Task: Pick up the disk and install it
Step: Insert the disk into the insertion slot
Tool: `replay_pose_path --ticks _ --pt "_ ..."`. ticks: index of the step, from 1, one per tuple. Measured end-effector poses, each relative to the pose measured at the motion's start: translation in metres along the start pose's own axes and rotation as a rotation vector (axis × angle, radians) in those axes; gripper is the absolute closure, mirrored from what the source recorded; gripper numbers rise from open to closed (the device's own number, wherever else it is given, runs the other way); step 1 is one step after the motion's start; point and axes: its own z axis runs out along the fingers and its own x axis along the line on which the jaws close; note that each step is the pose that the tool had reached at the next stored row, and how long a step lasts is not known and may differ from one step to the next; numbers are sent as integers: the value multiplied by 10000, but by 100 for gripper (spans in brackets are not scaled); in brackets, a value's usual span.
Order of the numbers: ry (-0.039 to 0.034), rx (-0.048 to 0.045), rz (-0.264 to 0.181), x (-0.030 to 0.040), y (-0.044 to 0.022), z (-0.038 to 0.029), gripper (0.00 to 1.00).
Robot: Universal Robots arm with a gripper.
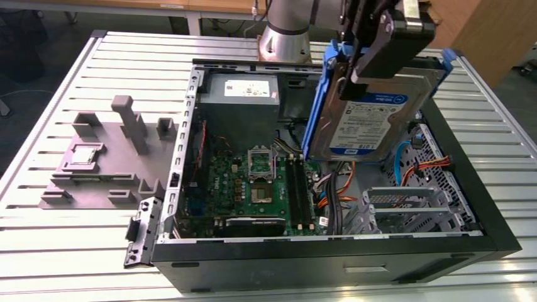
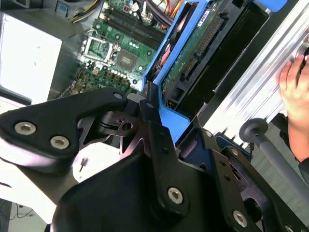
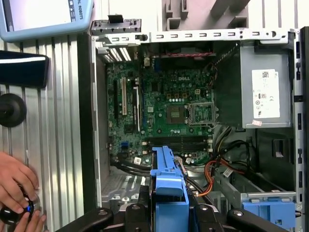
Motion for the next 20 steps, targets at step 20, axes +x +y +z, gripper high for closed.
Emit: replay_pose_path --ticks 20 --pt "-1 -9 -7 108 -340 68 63"
